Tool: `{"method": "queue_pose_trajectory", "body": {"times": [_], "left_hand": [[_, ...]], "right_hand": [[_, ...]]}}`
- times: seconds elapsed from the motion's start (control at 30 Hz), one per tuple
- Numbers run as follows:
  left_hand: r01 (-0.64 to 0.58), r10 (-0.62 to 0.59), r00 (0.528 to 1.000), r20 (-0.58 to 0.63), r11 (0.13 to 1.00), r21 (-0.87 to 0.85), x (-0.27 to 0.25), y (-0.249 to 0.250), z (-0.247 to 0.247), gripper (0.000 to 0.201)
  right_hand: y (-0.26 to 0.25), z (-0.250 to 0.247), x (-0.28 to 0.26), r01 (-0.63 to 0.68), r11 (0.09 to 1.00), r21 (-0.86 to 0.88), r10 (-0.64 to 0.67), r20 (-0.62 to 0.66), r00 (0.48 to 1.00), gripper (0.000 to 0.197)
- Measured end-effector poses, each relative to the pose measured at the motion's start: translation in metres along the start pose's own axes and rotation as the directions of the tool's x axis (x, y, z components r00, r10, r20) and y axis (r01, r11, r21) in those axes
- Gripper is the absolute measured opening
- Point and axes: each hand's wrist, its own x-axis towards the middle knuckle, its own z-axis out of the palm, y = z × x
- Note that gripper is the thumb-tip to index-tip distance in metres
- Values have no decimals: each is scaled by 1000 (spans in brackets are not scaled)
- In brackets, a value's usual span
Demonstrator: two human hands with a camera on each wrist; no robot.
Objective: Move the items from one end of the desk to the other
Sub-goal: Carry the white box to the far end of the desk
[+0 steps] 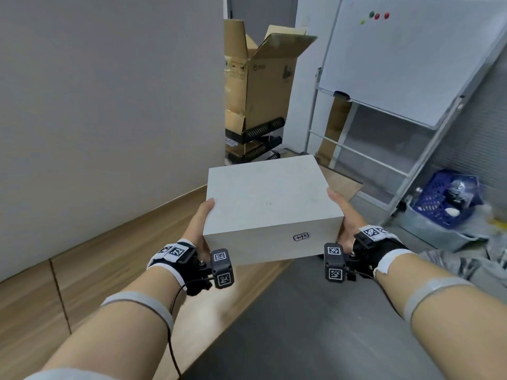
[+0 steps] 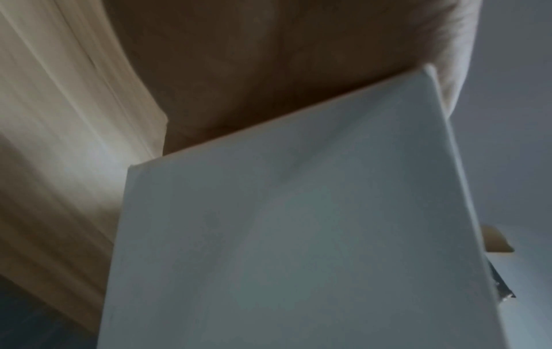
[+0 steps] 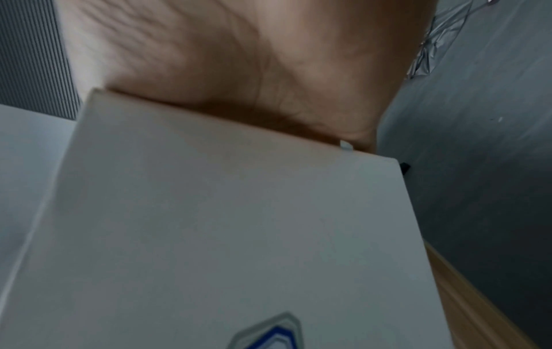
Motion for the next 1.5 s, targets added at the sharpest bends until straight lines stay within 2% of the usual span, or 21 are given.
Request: {"method": "queue_pose_trajectory", "body": {"times": [0.2, 0.33, 0.4, 0.53, 0.67, 0.8, 0.97, 1.17, 1.27, 1.37, 1.43, 1.5], "left_hand": [[27, -27, 1000, -4, 999, -32, 80, 4, 47, 54], [52, -54, 998, -24, 997, -57, 146, 12, 73, 55], [69, -71, 997, -24, 996, -60, 179, 18, 87, 53], [104, -106, 994, -25, 993, -57, 235, 30, 118, 48], [135, -138, 990, -30, 988, -80, 277, 36, 143, 53], [158, -167, 984, -64, 980, -120, 319, 33, 166, 54], [145, -178, 965, -191, 974, -174, 376, 28, 199, 49], [120, -208, 930, -303, 951, -285, 427, 19, 229, 62], [119, -219, 928, -301, 941, -317, 444, 14, 240, 70], [125, -224, 916, -333, 948, -293, 455, 12, 248, 65], [135, -219, 902, -373, 962, -237, 461, 13, 253, 70], [150, -209, 885, -417, 974, -170, 470, 10, 252, 85]], "right_hand": [[-44, -37, 77, -51, 999, -12, 50, -58, 997, 59], [-73, -53, 134, -75, 992, -98, 65, -106, 992, 88], [-90, -62, 164, -90, 988, -124, 75, -124, 989, 95], [-120, -82, 218, -119, 981, -153, 97, -140, 985, 93], [-146, -101, 262, -140, 973, -181, 116, -139, 984, 80], [-168, -124, 318, -235, 933, -273, 193, -171, 966, 96], [-187, -163, 439, -323, 890, -322, 283, -165, 945, 105], [-220, -153, 503, -320, 895, -312, 345, 27, 938, 79], [-226, -153, 538, -331, 895, -298, 356, 29, 934, 74], [-230, -153, 560, -349, 890, -294, 369, 16, 929, 59], [-232, -152, 573, -345, 894, -287, 361, 2, 933, 64], [-231, -152, 583, -341, 896, -285, 349, -26, 937, 73]]}}
